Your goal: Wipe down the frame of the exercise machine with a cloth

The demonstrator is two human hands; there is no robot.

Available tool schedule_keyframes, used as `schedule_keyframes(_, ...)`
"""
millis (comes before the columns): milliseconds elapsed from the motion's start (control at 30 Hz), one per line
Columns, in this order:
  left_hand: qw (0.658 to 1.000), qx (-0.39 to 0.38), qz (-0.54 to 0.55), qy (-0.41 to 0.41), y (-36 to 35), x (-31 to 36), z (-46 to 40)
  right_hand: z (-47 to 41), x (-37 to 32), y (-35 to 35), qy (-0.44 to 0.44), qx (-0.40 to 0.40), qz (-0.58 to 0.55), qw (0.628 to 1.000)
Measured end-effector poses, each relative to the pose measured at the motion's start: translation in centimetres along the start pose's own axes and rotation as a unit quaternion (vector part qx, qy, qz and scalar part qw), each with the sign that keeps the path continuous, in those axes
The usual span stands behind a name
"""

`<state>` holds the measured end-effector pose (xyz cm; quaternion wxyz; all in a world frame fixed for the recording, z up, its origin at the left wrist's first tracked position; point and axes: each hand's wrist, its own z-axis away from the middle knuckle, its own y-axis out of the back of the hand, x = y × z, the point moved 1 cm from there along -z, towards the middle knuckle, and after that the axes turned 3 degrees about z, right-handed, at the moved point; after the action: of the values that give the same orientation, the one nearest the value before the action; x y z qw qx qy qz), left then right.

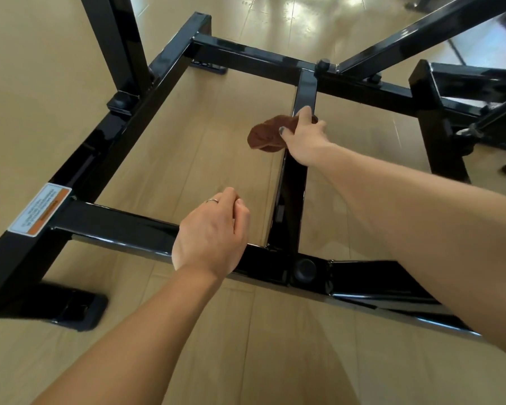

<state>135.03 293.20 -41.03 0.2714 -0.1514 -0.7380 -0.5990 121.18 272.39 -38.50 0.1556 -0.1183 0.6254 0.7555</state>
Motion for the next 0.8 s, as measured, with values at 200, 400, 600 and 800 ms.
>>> schedule_keyframes(200, 0.997, -0.078, 0.012, -0.022, 1.0, -0.1, 0.0, 12.4, 1.0, -1.7, 0.035, -0.049, 0.007, 0.998)
schedule_keyframes(400, 0.991, -0.084, -0.028, -0.101, 5.4, -2.4, 1.3, 21.5, 1.7, -2.1, 0.079, -0.091, 0.025, 0.992)
schedule_keyframes(600, 0.983, -0.142, -0.041, -0.109, 6.9, -2.5, 3.4, 24.8, 1.4, -4.1, 0.177, -0.017, 0.135, 0.975)
schedule_keyframes(800, 0.974, -0.187, 0.093, -0.087, 5.6, 0.5, 4.6, 24.7, 0.7, -4.0, 0.26, -0.055, -0.016, 0.964)
